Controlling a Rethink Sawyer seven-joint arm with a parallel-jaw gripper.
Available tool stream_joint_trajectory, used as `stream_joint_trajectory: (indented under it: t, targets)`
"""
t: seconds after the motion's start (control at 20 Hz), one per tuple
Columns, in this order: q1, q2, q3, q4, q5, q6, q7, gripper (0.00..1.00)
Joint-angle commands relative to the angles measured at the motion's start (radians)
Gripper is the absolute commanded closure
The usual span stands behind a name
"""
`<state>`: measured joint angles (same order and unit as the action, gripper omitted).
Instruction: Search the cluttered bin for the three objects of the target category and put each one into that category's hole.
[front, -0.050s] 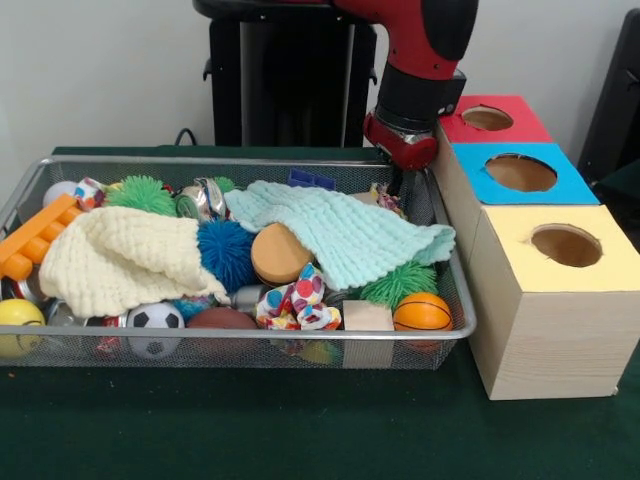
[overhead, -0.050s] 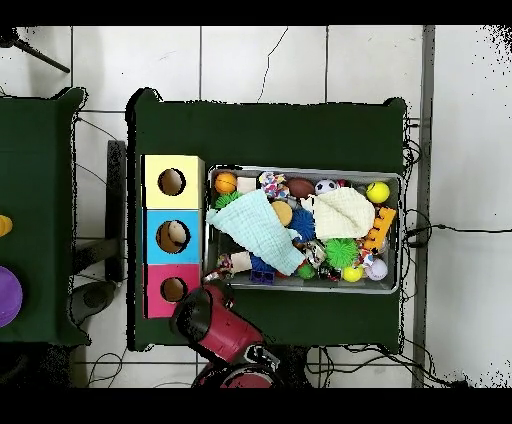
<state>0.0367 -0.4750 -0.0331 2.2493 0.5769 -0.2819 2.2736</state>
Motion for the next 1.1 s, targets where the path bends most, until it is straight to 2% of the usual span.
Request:
stream_joint_trajectory:
  t: [0.05, 0.2, 0.4, 0.9, 1.0, 1.1]
  targets:
    - [0.021, -0.030, -0.072, -0.109, 0.013, -0.056, 0.118, 1.00]
    - [0.062, -0.060, -0.098, -0.127, 0.044, 0.014, 0.086, 1.00]
    - [0.098, -0.070, -0.118, -0.147, 0.060, 0.045, 0.081, 1.00]
    - [0.036, -0.139, -0.055, -0.151, -0.067, 0.048, 0.088, 1.00]
    - [0.043, -0.125, -0.066, -0.162, -0.096, -0.001, 0.084, 1.00]
    - [0.052, -0.112, -0.072, -0.165, -0.095, 0.000, 0.091, 1.00]
